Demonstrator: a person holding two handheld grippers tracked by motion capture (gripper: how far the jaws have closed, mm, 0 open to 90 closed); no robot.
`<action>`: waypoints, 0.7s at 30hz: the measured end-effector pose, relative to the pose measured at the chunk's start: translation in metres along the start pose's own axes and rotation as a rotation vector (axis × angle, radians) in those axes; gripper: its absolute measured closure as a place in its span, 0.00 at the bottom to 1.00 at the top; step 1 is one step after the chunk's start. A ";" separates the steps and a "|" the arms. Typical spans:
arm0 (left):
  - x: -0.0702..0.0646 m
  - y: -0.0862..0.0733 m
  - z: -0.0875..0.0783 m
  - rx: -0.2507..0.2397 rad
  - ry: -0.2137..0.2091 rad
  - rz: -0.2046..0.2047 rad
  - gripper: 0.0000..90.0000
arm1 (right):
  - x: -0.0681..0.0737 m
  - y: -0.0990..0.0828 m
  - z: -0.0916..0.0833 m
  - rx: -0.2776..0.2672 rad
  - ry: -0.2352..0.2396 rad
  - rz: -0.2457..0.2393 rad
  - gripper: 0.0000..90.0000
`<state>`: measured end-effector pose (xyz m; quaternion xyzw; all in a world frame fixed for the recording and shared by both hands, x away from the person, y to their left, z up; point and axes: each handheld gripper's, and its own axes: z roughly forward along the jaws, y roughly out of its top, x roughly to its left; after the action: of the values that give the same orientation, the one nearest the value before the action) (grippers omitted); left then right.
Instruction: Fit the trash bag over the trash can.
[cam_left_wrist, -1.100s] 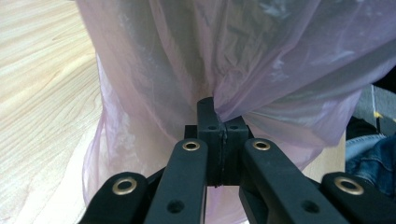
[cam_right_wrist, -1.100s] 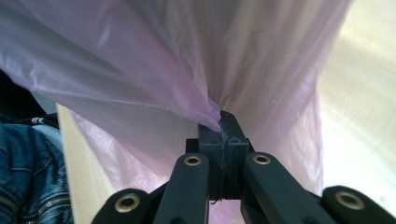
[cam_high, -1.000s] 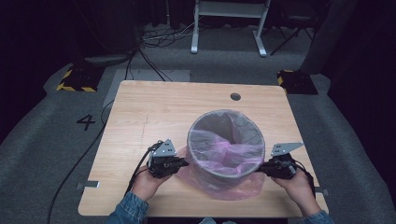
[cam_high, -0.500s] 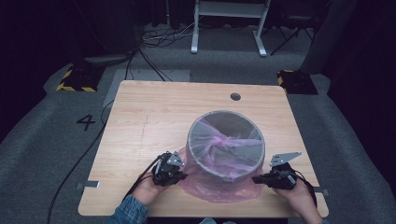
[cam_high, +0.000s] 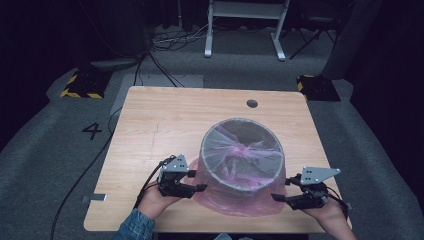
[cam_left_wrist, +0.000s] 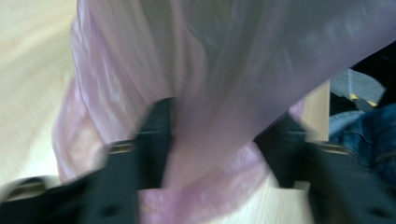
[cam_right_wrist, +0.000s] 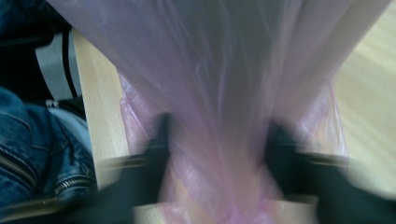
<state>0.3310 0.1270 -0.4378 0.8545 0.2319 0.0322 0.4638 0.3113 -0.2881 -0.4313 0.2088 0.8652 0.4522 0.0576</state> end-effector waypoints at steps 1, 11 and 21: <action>-0.001 0.002 0.001 0.007 0.021 0.009 0.75 | 0.001 0.005 0.002 0.013 -0.010 -0.037 0.84; 0.012 -0.008 0.013 0.065 0.109 -0.021 1.00 | -0.031 -0.021 0.038 0.131 -0.018 0.153 0.99; 0.013 -0.013 0.011 0.038 0.111 -0.035 0.79 | -0.030 -0.023 0.029 0.121 -0.057 0.165 0.92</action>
<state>0.3403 0.1302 -0.4563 0.8558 0.2728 0.0669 0.4344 0.3395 -0.2902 -0.4693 0.2951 0.8689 0.3962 0.0319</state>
